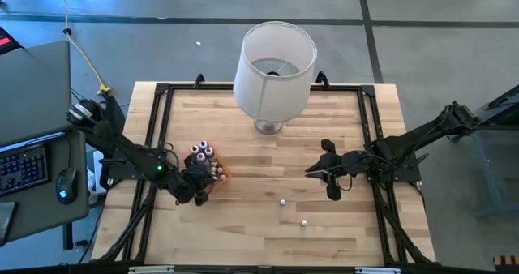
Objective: Pick & Place food coloring
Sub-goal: Put the green food coloring bottle into the orange bin, then put the red food coloring bottle into the orange bin
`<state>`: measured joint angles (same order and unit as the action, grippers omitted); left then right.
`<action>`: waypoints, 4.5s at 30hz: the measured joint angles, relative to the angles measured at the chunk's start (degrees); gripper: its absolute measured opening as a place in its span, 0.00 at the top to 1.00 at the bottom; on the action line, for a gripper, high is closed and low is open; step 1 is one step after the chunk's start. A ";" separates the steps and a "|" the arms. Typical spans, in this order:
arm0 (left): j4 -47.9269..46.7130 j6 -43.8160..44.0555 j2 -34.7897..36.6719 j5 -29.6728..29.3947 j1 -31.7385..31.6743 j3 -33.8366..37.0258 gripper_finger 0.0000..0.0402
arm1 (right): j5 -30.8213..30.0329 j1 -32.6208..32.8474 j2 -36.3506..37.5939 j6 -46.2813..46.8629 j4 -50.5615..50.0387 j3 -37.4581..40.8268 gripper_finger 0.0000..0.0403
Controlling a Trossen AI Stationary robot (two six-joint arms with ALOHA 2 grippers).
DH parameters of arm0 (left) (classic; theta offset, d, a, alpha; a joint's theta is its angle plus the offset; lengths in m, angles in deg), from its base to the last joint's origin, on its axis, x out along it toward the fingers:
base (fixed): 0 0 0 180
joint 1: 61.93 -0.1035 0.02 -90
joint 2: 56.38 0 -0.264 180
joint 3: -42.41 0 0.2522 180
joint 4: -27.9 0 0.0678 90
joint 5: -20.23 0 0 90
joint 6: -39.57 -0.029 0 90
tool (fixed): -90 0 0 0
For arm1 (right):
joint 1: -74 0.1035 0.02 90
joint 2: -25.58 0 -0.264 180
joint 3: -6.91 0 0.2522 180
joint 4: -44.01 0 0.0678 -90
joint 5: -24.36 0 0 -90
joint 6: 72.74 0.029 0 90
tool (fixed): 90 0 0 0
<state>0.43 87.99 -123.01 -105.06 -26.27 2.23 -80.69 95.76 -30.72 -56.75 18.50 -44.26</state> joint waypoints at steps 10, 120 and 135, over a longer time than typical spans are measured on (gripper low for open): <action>3.31 -0.33 -3.87 -0.09 -0.04 -0.04 0.87 | 0.00 0.00 0.00 0.00 0.06 0.04 0.85; 20.04 -38.97 -51.49 25.75 -17.70 -47.74 0.98 | -3.74 -0.02 0.00 -0.04 2.56 0.04 0.86; 19.44 -41.00 -51.49 22.64 -22.18 -47.74 0.98 | -2.11 -1.43 -0.57 30.32 -36.28 0.00 0.86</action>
<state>19.87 46.99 -174.50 -82.42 -48.45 -45.50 -82.80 94.33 -31.29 -26.43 -17.78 -44.26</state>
